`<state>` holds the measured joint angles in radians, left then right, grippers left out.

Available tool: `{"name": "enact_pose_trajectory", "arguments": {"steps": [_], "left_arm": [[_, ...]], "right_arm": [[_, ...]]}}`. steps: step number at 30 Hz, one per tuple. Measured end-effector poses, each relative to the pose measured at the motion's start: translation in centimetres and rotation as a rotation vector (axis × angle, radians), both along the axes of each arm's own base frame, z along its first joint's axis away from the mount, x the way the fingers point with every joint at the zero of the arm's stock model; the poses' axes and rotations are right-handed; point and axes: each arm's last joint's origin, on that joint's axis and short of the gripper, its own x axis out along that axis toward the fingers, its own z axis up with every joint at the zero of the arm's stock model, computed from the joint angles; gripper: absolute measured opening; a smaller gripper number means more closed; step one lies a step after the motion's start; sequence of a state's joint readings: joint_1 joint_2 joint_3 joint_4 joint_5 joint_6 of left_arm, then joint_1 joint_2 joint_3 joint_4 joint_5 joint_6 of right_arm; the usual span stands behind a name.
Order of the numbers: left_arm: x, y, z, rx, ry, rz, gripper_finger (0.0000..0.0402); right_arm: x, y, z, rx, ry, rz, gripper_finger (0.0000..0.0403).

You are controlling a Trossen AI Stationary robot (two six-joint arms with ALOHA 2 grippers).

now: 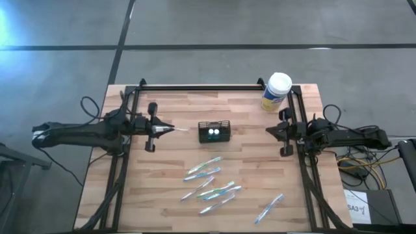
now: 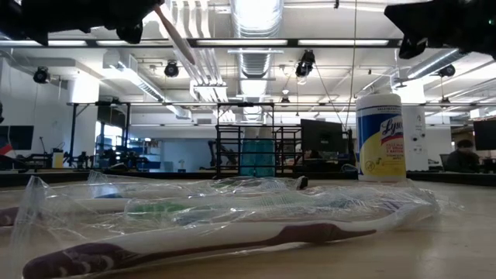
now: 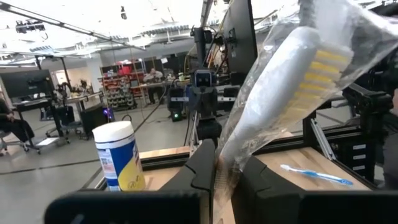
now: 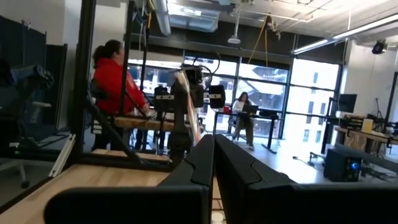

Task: Pick & Place toothbrushing station
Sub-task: Put the orange toothbrush in the wire organizer

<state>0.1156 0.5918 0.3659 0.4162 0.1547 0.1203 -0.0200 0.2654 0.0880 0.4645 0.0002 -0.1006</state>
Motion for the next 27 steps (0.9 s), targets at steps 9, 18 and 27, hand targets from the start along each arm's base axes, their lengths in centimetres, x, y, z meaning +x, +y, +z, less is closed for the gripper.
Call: {"name": "enact_pose_trajectory", "arguments": {"steps": [9, 18, 27], "left_arm": [[0.0, 0.0, 0.0, 0.014, -0.003, 0.005, 0.0023], [0.3, 0.2, 1.0, -0.015, -0.014, 0.045, 0.0023], [4.2, 1.8, 5.0, 0.011, 0.158, 0.084, 0.0023]], "right_arm": [[-0.6, 0.0, -1.2, -0.003, -0.045, -0.001, 0.0008], [-0.6, 0.0, -1.3, -0.005, -0.043, -0.002, 0.0008], [-0.6, 0.0, -1.6, -0.030, -0.021, -0.011, 0.0008]]}}
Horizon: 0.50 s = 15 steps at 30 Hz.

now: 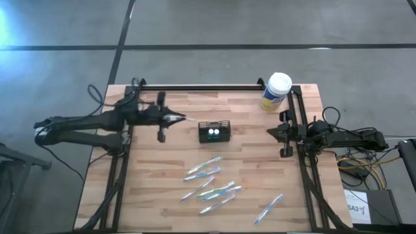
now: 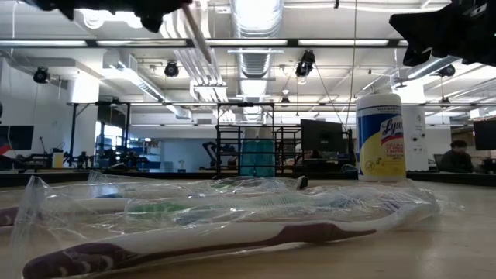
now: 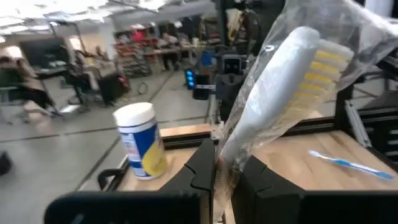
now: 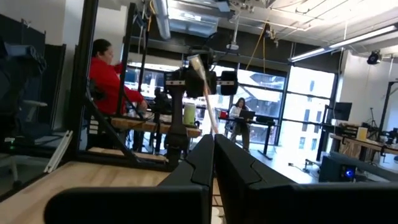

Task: Pick & Place toothbrushing station
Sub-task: Put the orange toothbrush in the wire organizer

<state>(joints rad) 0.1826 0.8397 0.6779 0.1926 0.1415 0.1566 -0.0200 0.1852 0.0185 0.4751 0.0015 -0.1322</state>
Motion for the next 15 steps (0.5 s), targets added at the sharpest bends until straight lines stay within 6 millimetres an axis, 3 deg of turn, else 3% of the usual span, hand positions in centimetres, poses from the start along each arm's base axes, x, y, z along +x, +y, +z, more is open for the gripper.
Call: {"name": "enact_pose_trajectory", "arguments": {"steps": [3, 8, 15], "left_arm": [[1.9, 0.8, 0.1, -0.028, 0.042, -0.043, 0.0023], [4.8, 2.4, -1.9, -0.107, 0.151, -0.038, 0.0023], [7.0, 3.3, -4.4, -0.147, 0.235, -0.035, 0.0023]], "right_arm": [[0.0, 0.0, 0.0, 0.001, -0.002, 0.001, 0.0008], [0.0, 0.0, 0.0, 0.001, 0.002, 0.001, 0.0008], [0.0, 0.0, -0.1, -0.001, 0.010, 0.000, 0.0008]]}}
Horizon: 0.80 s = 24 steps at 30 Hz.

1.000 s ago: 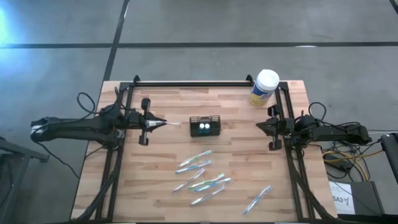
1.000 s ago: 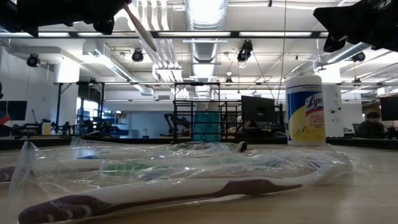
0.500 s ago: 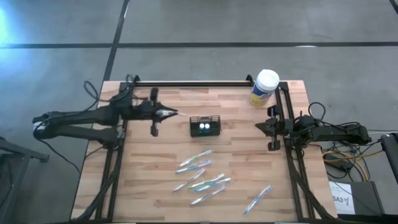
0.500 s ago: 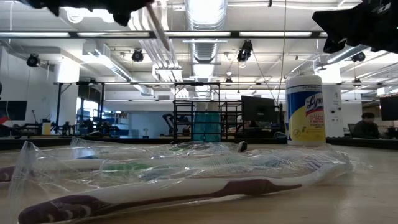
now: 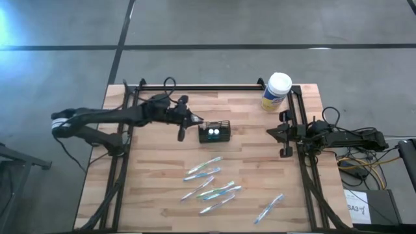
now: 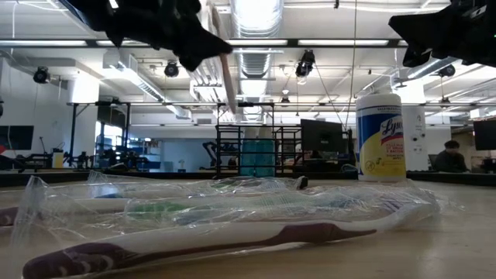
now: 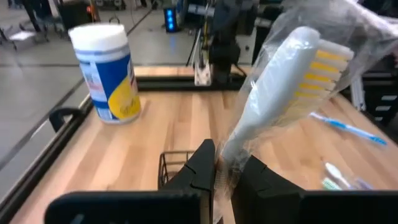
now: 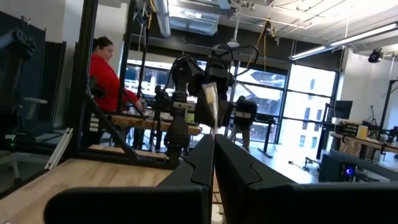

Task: Pick & Place toothbrushing station
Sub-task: Put the orange toothbrush in the wire organizer

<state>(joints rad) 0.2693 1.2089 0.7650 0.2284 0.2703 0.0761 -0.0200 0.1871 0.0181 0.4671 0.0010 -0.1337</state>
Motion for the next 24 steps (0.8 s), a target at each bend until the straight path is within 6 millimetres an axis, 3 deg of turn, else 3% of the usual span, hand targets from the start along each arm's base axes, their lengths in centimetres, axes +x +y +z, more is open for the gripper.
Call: {"name": "enact_pose_trajectory", "arguments": {"steps": [17, 24], "left_arm": [[2.0, 1.7, -3.5, -0.003, 0.106, 0.034, 0.0023], [2.2, 2.2, -6.2, -0.004, 0.119, 0.051, 0.0025]], "right_arm": [[0.0, 0.0, -0.1, -0.004, 0.006, -0.001, 0.0008], [0.0, 0.0, -0.1, -0.004, 0.006, -0.001, 0.0008]]}}
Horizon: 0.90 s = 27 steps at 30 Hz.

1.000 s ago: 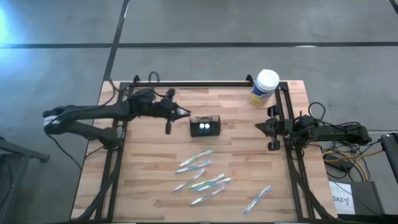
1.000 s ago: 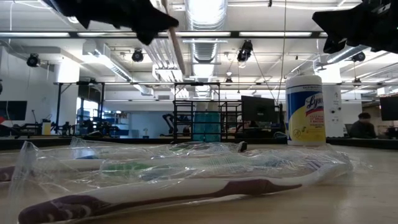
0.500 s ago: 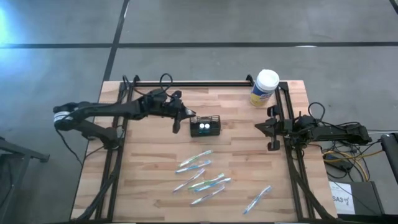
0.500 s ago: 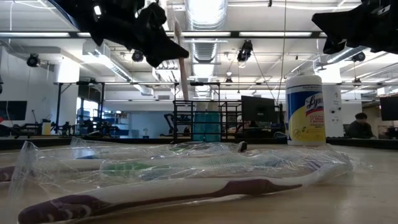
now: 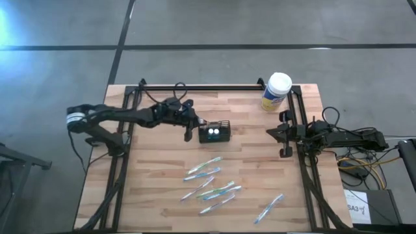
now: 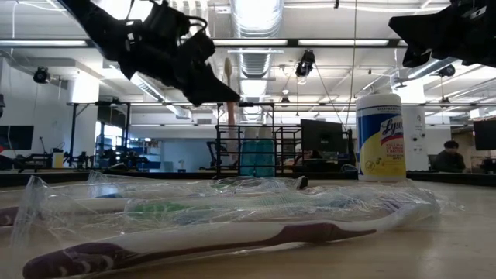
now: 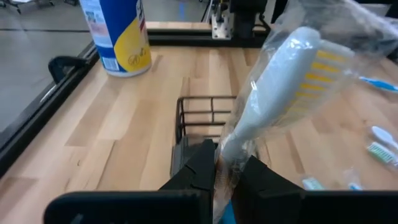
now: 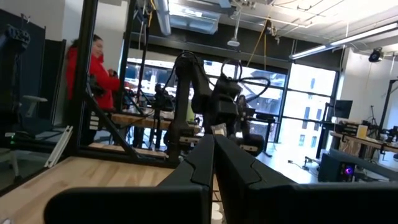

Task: Pick & Place toothbrushing station
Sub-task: Put the orange toothbrush in the wire organizer

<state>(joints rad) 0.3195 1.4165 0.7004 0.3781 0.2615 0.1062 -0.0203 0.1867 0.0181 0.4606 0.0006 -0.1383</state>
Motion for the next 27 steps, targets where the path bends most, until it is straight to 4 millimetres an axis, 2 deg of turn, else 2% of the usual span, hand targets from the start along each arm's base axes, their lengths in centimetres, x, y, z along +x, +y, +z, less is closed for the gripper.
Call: {"name": "enact_pose_trajectory", "arguments": {"steps": [10, 16, 23, 27], "left_arm": [[0.2, 0.2, -2.1, -0.017, 0.043, 0.003, 0.0027], [0.3, 0.3, -2.7, -0.032, 0.056, 0.005, 0.0034], [0.1, 0.2, -2.2, -0.054, 0.036, 0.016, 0.0069], [0.0, 0.2, -1.6, -0.043, 0.017, 0.013, 0.0103]], "right_arm": [[0.0, 0.0, 0.0, -0.004, 0.000, -0.001, 0.0008], [0.0, 0.0, 0.0, -0.004, 0.005, -0.001, 0.0008], [0.1, 0.0, -0.1, -0.004, 0.007, -0.001, 0.0008], [0.1, 0.0, -0.1, -0.004, 0.008, -0.001, 0.0008]]}}
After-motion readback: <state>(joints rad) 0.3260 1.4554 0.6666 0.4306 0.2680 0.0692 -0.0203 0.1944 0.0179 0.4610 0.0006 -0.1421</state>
